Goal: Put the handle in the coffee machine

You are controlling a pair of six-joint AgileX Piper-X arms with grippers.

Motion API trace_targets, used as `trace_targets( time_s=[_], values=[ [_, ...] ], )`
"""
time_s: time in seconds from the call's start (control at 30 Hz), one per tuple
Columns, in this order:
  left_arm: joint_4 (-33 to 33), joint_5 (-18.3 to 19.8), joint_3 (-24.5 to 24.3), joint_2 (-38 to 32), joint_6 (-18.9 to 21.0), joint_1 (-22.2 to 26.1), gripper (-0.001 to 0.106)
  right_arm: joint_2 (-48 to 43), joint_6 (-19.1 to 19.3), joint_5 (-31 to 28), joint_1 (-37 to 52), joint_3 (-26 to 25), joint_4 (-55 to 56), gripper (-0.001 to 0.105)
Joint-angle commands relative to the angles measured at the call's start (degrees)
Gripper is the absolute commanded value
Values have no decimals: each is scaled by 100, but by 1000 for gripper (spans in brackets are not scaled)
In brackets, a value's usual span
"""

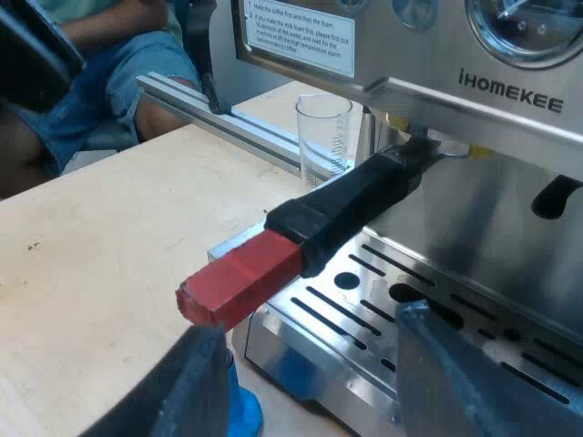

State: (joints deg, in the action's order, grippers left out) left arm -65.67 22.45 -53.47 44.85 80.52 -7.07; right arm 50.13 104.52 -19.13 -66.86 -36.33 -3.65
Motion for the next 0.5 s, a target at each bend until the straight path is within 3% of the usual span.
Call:
trace_targets(
  time_s=[0.03, 0.13, 0.2, 0.3, 0.5],
  values=[
    [-19, 6, -19, -32, 55, 92, 68, -54, 61, -30, 3, 0, 3, 45],
    [-19, 6, -19, -32, 55, 167, 69, -54, 61, -60, 3, 0, -41, 45],
    [-19, 17, -19, -50, 55, 175, 69, -54, -264, -341, 18, -58, 12, 46],
    [-2, 44, -19, -99, 55, 175, 69, -54, -800, -255, 240, -229, 442, 46],
    [172, 42, -96, -239, 69, 175, 69, -54, -879, 211, 981, -925, 1949, 47]
  ],
)
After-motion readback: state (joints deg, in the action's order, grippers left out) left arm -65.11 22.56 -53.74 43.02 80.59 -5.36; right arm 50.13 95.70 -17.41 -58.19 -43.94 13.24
